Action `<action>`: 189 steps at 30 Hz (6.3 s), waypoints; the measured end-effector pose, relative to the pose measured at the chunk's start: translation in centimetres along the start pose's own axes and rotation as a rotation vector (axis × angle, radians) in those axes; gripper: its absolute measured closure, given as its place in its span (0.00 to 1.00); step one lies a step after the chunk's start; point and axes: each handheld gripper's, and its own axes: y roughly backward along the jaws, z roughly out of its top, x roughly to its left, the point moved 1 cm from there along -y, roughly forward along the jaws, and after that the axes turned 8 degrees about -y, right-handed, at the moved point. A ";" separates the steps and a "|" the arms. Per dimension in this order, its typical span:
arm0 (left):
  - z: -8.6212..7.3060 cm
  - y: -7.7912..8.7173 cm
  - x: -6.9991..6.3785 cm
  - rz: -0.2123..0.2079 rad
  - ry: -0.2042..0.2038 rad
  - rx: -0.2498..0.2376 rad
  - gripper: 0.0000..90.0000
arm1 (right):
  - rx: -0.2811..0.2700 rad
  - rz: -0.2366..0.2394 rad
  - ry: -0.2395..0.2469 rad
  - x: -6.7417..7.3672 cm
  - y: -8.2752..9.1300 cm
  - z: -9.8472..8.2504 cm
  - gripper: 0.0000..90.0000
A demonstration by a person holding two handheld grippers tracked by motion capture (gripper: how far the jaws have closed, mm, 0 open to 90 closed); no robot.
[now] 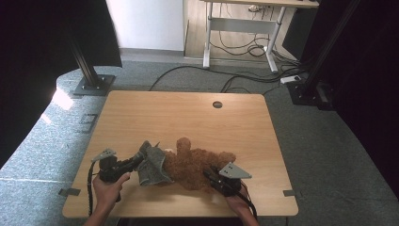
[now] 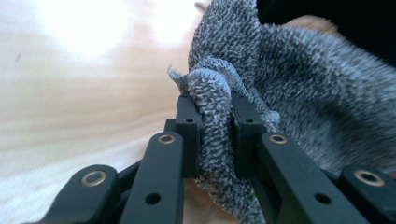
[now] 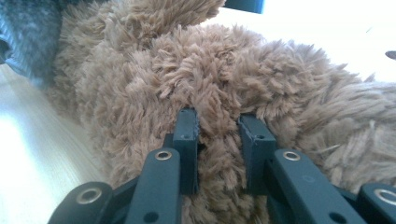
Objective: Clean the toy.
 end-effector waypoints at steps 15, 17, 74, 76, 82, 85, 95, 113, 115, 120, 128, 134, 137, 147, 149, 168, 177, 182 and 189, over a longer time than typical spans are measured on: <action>6.6 -12.1 -12.7 -0.225 -0.259 0.101 0.85 | -0.017 0.007 0.005 0.0 -0.1 -0.1 0.80; 6.5 -13.5 -13.7 -0.233 -0.282 0.130 0.85 | -0.014 0.011 0.007 0.0 0.0 -0.1 0.80; -3.8 -0.1 -2.6 -0.144 -0.083 0.102 0.87 | 0.112 0.133 -0.031 2.1 2.5 -2.9 0.82; -4.0 -0.3 -2.8 -0.137 -0.093 0.104 0.87 | 0.125 0.121 -0.020 2.2 2.3 -3.1 0.82; -3.6 -1.8 -2.8 -0.115 -0.101 0.093 0.87 | 0.130 0.090 -0.018 1.7 1.5 -2.8 0.83; -3.1 -3.1 -2.8 -0.090 -0.116 0.080 0.87 | 0.125 0.063 -0.009 1.2 1.0 -2.7 0.83; 0.3 -8.5 -1.2 -0.004 -0.140 0.065 0.87 | 0.083 -0.051 -0.004 -2.7 -2.5 -0.8 0.84; -2.2 -3.2 -1.5 -0.093 -0.111 0.090 0.85 | 0.079 0.044 -0.010 -1.4 0.5 -2.1 0.59; -2.1 -3.1 -1.5 -0.083 -0.117 0.096 0.85 | 0.072 0.055 -0.015 -1.2 1.2 -1.9 0.54; -2.1 -3.5 -1.4 -0.085 -0.109 0.106 0.85 | -0.023 0.035 -0.072 -1.5 4.8 -0.6 0.40; -2.4 -3.3 -1.5 -0.098 -0.099 0.120 0.85 | -0.088 -0.004 -0.190 -4.2 5.5 1.7 0.35; -0.2 -1.6 -2.3 -0.137 -0.081 0.042 0.85 | 0.022 0.017 -0.099 -2.8 2.1 0.9 0.53; 2.2 -1.3 -4.1 -0.177 -0.114 -0.011 0.85 | 0.027 0.002 -0.085 -2.7 1.8 0.7 0.60; 5.0 -9.8 -11.5 -0.277 -0.232 0.097 0.84 | 0.010 -0.069 -0.056 -3.0 1.7 0.3 0.68; 4.8 -10.8 -11.8 -0.277 -0.230 0.111 0.84 | 0.004 -0.074 -0.052 -3.1 1.8 0.2 0.69; 2.5 -5.4 -2.2 -0.174 -0.059 0.062 0.84 | 0.047 0.009 0.007 -2.1 2.5 -1.2 0.73; 2.0 -2.1 1.7 -0.070 0.007 0.028 0.84 | 0.096 0.018 0.035 -1.8 2.8 -2.2 0.73; 2.5 -2.3 0.7 -0.080 -0.027 0.026 0.84 | 0.099 0.004 0.032 -1.8 2.4 -2.2 0.73; 0.9 -2.9 -0.3 -0.097 -0.074 0.083 0.84 | 0.143 0.016 0.051 -1.4 1.8 -2.8 0.73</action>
